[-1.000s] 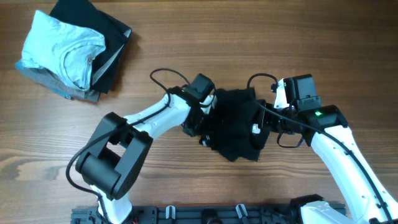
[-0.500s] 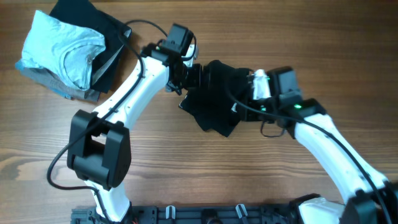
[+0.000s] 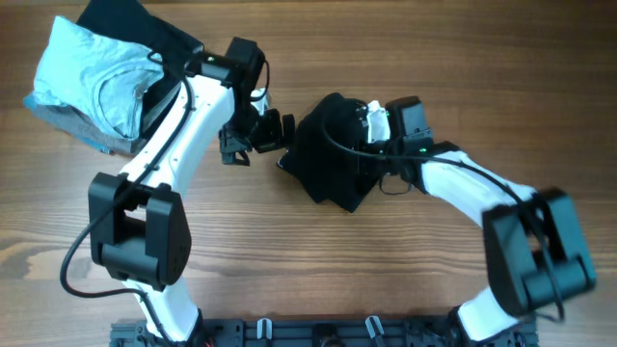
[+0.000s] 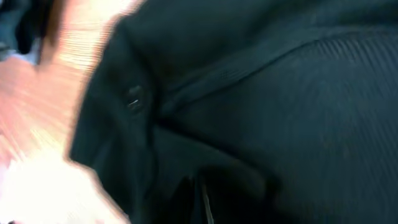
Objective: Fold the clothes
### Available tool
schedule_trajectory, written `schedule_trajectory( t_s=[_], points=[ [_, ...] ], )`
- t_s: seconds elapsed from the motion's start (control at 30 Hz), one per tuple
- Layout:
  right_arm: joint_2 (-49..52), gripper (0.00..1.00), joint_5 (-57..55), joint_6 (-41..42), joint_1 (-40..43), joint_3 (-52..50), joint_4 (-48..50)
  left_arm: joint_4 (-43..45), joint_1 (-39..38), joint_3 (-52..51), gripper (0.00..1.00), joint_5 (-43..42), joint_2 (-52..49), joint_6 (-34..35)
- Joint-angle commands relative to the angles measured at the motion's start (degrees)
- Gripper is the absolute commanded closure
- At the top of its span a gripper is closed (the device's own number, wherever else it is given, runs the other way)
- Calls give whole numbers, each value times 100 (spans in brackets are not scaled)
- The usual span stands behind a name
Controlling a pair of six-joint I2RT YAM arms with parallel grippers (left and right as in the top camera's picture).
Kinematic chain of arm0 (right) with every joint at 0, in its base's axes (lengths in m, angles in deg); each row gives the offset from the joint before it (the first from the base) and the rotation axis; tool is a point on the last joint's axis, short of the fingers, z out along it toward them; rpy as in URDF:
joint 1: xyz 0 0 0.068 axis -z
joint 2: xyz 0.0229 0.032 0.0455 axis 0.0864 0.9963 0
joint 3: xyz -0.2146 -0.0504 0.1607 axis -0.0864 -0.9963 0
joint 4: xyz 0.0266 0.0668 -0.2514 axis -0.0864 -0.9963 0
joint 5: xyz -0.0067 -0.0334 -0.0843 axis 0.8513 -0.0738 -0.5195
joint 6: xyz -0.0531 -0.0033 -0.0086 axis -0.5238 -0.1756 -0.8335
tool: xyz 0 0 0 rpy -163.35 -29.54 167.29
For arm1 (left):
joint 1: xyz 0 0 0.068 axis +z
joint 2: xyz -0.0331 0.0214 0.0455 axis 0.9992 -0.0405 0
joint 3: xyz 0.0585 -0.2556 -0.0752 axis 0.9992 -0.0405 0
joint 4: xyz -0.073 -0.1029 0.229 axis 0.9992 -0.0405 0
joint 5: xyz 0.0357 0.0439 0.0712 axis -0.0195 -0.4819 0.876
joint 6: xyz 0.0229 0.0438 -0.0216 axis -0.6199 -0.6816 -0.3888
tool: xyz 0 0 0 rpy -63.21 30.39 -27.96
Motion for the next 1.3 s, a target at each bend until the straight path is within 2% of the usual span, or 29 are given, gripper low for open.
schedule_trajectory(
  t_s=[0.0, 0.17, 0.3, 0.47, 0.67, 0.93, 0.97, 1.1, 1.17, 1.2, 1.27],
  points=[
    [468, 93, 9, 599, -2, 66, 98, 315, 4, -426, 0, -640, 107, 448],
    [481, 94, 11, 651, -2, 68, 179, 1322, -4, -1250, 0, -1530, 107, 955],
    [481, 94, 9, 669, -2, 68, 164, 2527, -13, -2131, 0, -2347, 107, 1576],
    [481, 94, 11, 686, -2, 66, 170, 4234, -116, -3215, 0, -2378, 107, 2857],
    [481, 94, 11, 774, -2, 68, 168, 6334, -503, -4030, 0, -1558, 107, 4030],
    [481, 94, 55, 778, -2, 66, 162, 6977, -1182, -4089, 0, -208, -96, 4809],
    [481, 94, 55, 782, -2, 66, 162, 7025, -1222, -4089, 4, -90, -162, 4913],
    [481, 96, 179, 791, -2, 66, 157, 7034, -1224, -4089, 75, 133, -369, 4964],
    [452, 96, 391, 789, 11, 68, 129, 6824, -1152, -4089, 93, 153, -382, 4957],
    [411, 96, 501, 789, 37, 68, 70, 6714, -1099, -4089, 96, 151, -378, 4913],
    [282, 96, 710, 796, 120, 68, -96, 6461, -925, -4089, 96, 68, -374, 4656]
  ],
)
